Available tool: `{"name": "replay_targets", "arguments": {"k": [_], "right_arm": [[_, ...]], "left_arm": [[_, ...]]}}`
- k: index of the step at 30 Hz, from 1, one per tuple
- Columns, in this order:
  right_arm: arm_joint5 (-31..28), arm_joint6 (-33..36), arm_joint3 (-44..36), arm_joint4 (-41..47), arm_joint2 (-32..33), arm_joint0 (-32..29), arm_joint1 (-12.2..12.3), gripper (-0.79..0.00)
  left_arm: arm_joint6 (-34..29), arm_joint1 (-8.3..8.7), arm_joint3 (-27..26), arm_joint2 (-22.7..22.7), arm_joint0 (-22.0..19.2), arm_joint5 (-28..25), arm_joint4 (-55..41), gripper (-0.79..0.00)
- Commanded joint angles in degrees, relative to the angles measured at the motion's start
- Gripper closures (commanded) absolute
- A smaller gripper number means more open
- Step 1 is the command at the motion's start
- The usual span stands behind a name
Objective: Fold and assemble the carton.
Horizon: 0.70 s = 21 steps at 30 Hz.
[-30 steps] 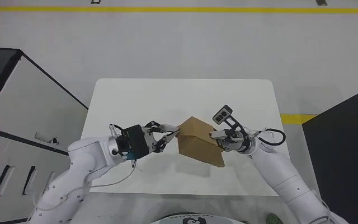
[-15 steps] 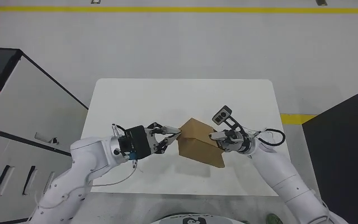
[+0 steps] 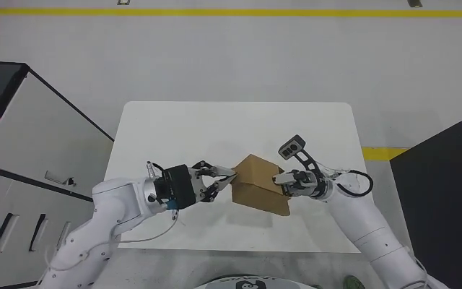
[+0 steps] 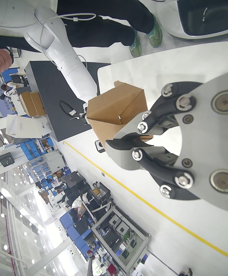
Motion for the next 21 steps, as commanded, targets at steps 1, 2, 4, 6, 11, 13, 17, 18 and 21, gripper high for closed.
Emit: {"name": "replay_targets", "arguments": {"k": [1, 2, 4, 6, 11, 13, 17, 18, 21], "right_arm": [[-1.8, 0.0, -0.2, 0.2, -0.1, 0.0, 0.0, 0.0], [-2.4, 0.0, -0.4, 0.4, -0.3, 0.1, 0.0, 0.0], [-3.5, 0.0, -0.6, 0.6, -0.7, 0.3, 0.1, 0.0], [-4.1, 0.0, -0.7, 0.9, -1.0, 0.7, 0.2, 0.0], [-4.1, 0.0, -1.4, 1.4, -1.2, 1.6, 0.4, 0.0], [-4.1, 0.0, -1.9, 1.7, -1.6, 2.0, 0.4, 0.0], [-4.1, 0.0, -1.0, 2.1, -2.4, 2.8, 0.7, 0.0], [-4.1, 0.0, -0.6, 2.0, -2.7, 3.1, 0.7, 0.0], [-4.1, 0.0, 0.3, 2.3, -3.6, 4.0, 0.9, 0.0]], "left_arm": [[0.0, 0.0, -0.4, 0.2, 0.1, 0.2, 0.5, 0.0], [0.2, 0.0, -0.5, 0.2, 0.1, 0.2, 0.5, 0.0], [0.3, 0.02, -0.7, 0.3, 0.1, -0.1, 0.6, 0.0], [0.5, 0.04, -0.9, 0.4, 0.1, -0.4, 0.7, 0.0], [1.5, 0.05, -1.0, 0.5, -0.2, -1.2, -0.4, 0.0], [1.7, 0.07, -1.0, 0.4, -0.4, -1.8, -1.3, 0.0], [1.1, 0.13, -1.1, 0.1, -0.9, -2.8, -2.4, 0.0], [0.8, 0.14, -1.2, 0.1, -1.1, -2.8, -2.4, 0.0], [0.0, 0.12, -1.2, 0.3, -1.5, -2.6, -2.2, 0.0]]}}
